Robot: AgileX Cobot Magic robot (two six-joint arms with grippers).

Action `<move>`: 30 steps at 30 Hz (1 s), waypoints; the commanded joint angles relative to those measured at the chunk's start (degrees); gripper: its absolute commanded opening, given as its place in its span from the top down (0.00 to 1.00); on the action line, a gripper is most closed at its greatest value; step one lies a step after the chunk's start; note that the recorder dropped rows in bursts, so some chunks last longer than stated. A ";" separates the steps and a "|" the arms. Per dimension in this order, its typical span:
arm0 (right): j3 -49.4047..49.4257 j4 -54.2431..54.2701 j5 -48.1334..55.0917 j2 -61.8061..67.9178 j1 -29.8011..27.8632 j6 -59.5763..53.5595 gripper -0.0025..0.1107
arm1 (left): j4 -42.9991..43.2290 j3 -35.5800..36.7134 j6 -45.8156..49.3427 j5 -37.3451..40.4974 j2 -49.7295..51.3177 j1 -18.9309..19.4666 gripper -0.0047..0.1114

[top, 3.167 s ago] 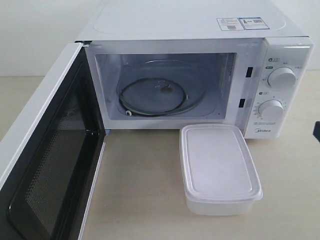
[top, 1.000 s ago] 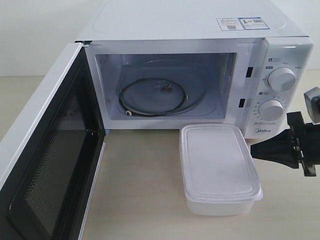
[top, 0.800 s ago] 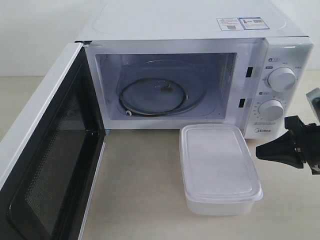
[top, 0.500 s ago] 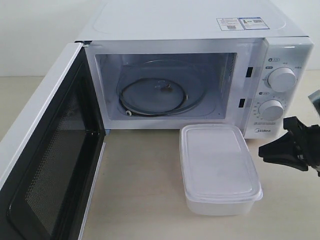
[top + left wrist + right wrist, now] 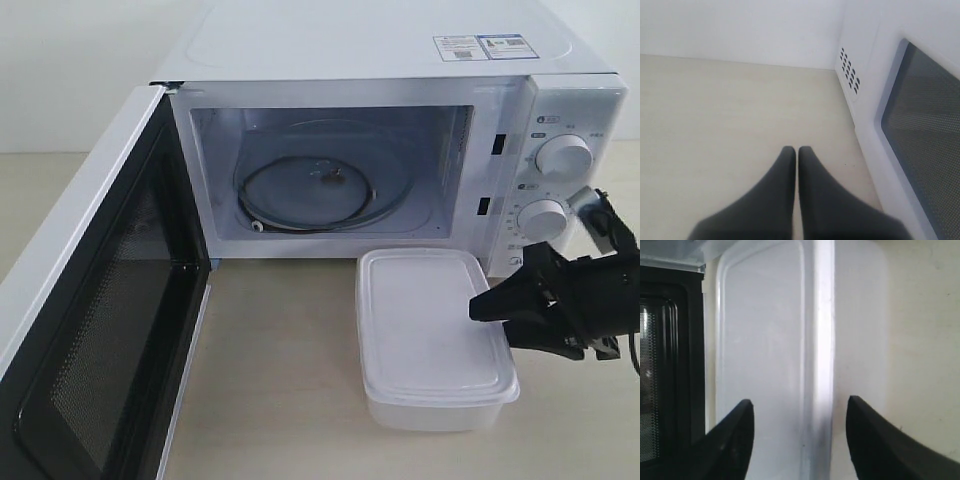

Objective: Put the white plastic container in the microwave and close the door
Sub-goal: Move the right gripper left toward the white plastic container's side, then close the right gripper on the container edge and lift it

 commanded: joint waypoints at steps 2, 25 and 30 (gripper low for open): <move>0.04 0.01 1.46 -0.33 1.31 0.33 0.52 | 0.02 0.18 0.00 -0.12 -0.18 -0.11 0.92; 0.04 0.01 0.67 -0.33 1.31 0.56 0.98 | 0.02 0.18 0.00 -0.12 -0.18 -0.11 0.92; 0.04 0.01 0.31 -0.33 1.31 0.35 0.98 | 0.02 0.18 0.00 -0.12 -0.18 -0.11 0.92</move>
